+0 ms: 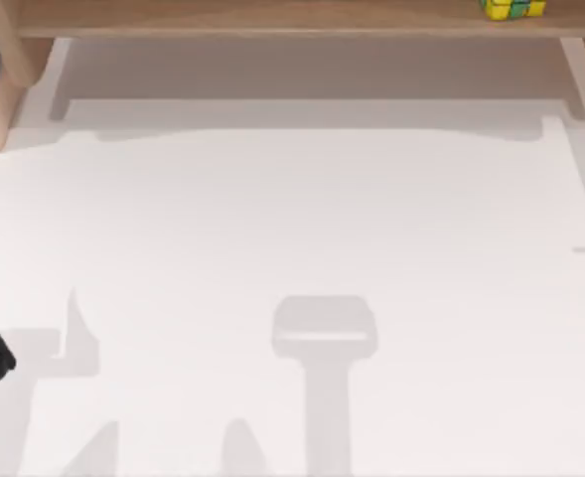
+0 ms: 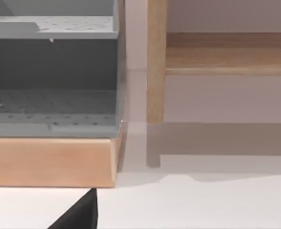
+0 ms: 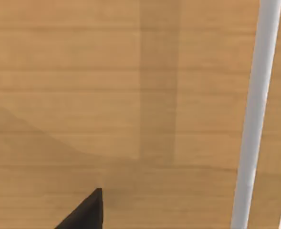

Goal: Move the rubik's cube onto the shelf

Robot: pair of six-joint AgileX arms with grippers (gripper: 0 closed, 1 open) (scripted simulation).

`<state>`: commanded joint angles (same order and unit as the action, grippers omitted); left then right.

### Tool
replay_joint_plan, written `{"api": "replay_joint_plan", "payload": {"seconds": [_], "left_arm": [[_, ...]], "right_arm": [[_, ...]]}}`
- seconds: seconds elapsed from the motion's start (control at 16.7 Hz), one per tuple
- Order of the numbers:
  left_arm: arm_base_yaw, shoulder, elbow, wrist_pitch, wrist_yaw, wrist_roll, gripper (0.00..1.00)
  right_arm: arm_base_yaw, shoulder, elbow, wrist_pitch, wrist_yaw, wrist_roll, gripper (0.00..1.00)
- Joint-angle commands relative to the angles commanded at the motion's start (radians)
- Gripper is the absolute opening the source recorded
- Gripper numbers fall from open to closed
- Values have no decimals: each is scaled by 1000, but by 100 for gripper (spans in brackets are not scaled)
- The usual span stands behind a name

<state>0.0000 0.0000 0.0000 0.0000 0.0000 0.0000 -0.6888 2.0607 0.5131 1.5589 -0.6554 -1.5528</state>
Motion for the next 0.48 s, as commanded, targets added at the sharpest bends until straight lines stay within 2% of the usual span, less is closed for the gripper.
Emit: {"api": "replay_joint_plan", "payload": {"seconds": [0.48], "left_arm": [[0, 0, 0, 0, 0, 0, 100]], "right_arm": [[0, 0, 0, 0, 0, 0, 25]]}}
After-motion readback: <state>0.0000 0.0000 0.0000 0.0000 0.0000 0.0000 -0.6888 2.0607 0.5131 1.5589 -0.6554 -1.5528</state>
